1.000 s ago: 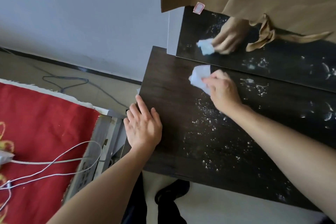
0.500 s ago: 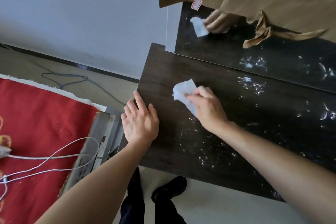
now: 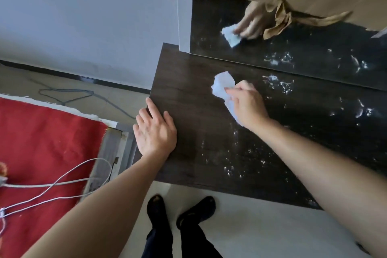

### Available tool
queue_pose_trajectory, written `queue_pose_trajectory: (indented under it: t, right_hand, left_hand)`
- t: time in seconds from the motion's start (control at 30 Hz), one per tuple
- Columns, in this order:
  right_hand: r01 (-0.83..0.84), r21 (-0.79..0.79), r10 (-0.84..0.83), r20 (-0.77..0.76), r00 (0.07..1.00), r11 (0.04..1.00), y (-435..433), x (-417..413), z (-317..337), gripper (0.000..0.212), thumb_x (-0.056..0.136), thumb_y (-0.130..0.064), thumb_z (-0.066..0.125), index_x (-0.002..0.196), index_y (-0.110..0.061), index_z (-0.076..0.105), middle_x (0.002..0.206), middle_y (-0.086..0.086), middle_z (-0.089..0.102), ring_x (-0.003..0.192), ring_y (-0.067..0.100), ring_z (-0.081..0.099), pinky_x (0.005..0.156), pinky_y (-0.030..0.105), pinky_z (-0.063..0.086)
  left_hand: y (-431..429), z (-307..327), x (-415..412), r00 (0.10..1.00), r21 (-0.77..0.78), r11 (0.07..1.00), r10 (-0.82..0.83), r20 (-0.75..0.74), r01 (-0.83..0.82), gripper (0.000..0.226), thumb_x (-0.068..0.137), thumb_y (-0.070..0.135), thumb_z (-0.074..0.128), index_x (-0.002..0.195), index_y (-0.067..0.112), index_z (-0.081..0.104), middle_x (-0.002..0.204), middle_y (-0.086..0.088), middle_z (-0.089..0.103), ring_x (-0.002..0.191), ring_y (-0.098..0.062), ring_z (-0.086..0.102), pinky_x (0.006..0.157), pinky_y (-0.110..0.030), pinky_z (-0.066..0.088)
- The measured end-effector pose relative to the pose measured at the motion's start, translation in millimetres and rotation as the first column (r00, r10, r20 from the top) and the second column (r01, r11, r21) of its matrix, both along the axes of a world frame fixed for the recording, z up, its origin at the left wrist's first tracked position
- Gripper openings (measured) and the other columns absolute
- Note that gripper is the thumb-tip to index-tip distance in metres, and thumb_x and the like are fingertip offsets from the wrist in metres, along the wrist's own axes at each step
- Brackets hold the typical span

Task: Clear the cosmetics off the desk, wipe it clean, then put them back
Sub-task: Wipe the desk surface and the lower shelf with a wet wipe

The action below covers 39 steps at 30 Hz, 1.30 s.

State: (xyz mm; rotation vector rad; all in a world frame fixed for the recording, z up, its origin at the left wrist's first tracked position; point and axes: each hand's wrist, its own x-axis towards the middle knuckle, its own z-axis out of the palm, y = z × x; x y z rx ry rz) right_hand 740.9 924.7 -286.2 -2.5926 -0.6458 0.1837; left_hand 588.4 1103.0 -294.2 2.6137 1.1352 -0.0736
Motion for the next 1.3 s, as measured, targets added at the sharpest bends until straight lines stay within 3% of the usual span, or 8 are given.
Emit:
queue_pose_trajectory:
  t: [0.2, 0.43, 0.57, 0.73, 0.97, 1.07, 1.2, 1.3]
  right_hand:
    - [-0.460, 0.131, 0.475, -0.127, 0.871, 0.878, -45.0, -132.7, 20.3, 0.021, 0.083, -0.006, 0.063, 0.100, -0.014, 0.071, 0.087, 0.002, 0.055, 0.080, 0.017, 0.050, 0.068, 0.028, 0.047]
    - [0.014, 0.043, -0.014, -0.008, 1.000, 0.999, 15.8, -26.0, -6.1, 0.023, 0.090, -0.016, 0.051, 0.103, -0.006, 0.067, 0.099, 0.007, 0.053, 0.093, 0.017, 0.047, 0.085, 0.032, 0.042]
    - [-0.178, 0.068, 0.172, 0.078, 0.982, 0.982, 16.0, -107.6, -9.4, 0.019, 0.084, -0.008, 0.064, 0.102, -0.011, 0.069, 0.092, 0.008, 0.054, 0.085, 0.026, 0.050, 0.071, 0.032, 0.044]
    - [-0.412, 0.105, 0.425, -0.191, 0.885, 0.905, -35.4, -228.1, 15.9, 0.025, 0.072, 0.004, 0.065, 0.090, -0.013, 0.066, 0.089, -0.007, 0.047, 0.080, 0.021, 0.053, 0.062, 0.026, 0.046]
    - [0.049, 0.047, -0.048, -0.018, 0.999, 0.998, -42.9, -156.4, 19.0, 0.031, 0.082, 0.005, 0.051, 0.102, -0.007, 0.071, 0.089, 0.008, 0.059, 0.083, 0.029, 0.054, 0.074, 0.027, 0.042]
    - [-0.012, -0.006, 0.011, -0.044, 0.999, 1.000, -62.6, -203.1, 10.8, 0.031, 0.082, -0.001, 0.052, 0.106, -0.010, 0.069, 0.087, 0.003, 0.058, 0.080, 0.024, 0.053, 0.068, 0.029, 0.047]
    - [-0.177, -0.091, 0.140, -0.318, 0.938, 0.980, -104.5, -263.1, 19.5, 0.030, 0.086, -0.005, 0.049, 0.104, -0.014, 0.071, 0.093, -0.001, 0.058, 0.093, 0.020, 0.058, 0.075, 0.016, 0.038]
    - [-0.071, -0.053, 0.054, -0.272, 0.961, 0.996, -110.3, -237.7, 41.4, 0.031, 0.086, -0.002, 0.050, 0.102, -0.020, 0.070, 0.095, -0.005, 0.057, 0.086, 0.015, 0.059, 0.073, 0.024, 0.044]
  left_hand:
    - [0.1, 1.7, -0.5, 0.999, -0.026, 1.000, -0.001, 0.036, 0.002, 0.060, 0.098, 0.036, 0.031, 0.147, 0.005, 0.019, 0.125, -0.022, 0.046, 0.113, -0.038, 0.045, 0.091, -0.050, 0.039]
    - [10.7, -1.7, -4.8, 0.994, -0.103, 0.995, -0.001, 0.108, 0.012, 0.053, 0.101, 0.036, 0.026, 0.148, 0.011, 0.019, 0.131, -0.017, 0.044, 0.119, -0.035, 0.044, 0.087, -0.049, 0.042]
    - [22.7, -4.0, -12.3, 0.989, -0.115, 0.989, -0.084, 0.118, 0.098, 0.050, 0.101, 0.033, 0.025, 0.147, 0.012, 0.020, 0.133, -0.015, 0.044, 0.116, -0.036, 0.048, 0.086, -0.048, 0.042]
    - [28.6, 0.4, -19.4, 0.981, -0.154, 0.973, -0.158, 0.113, 0.175, 0.052, 0.101, 0.032, 0.024, 0.148, 0.013, 0.014, 0.136, -0.015, 0.041, 0.112, -0.039, 0.049, 0.083, -0.049, 0.043]
    - [16.0, 0.8, -58.6, 0.970, -0.101, 0.966, -0.229, 0.081, 0.237, 0.053, 0.100, 0.028, 0.030, 0.148, 0.009, 0.017, 0.141, -0.018, 0.035, 0.123, -0.038, 0.040, 0.095, -0.051, 0.039]
    - [6.6, 2.8, -73.6, 0.960, -0.029, 0.960, -0.277, 0.041, 0.279, 0.051, 0.097, 0.020, 0.036, 0.145, 0.007, 0.027, 0.150, -0.021, 0.025, 0.137, -0.039, 0.026, 0.110, -0.049, 0.026]
    - [-15.0, 7.5, -80.7, 0.901, -0.003, 0.901, -0.433, 0.028, 0.433, 0.053, 0.093, 0.016, 0.039, 0.145, 0.009, 0.031, 0.156, -0.020, 0.014, 0.145, -0.034, 0.007, 0.118, -0.043, 0.005]
    - [-40.9, 12.3, -69.8, 0.909, -0.047, 0.910, -0.405, 0.098, 0.411, 0.049, 0.093, 0.015, 0.039, 0.142, 0.008, 0.037, 0.155, -0.019, 0.020, 0.145, -0.034, 0.010, 0.119, -0.044, 0.007]
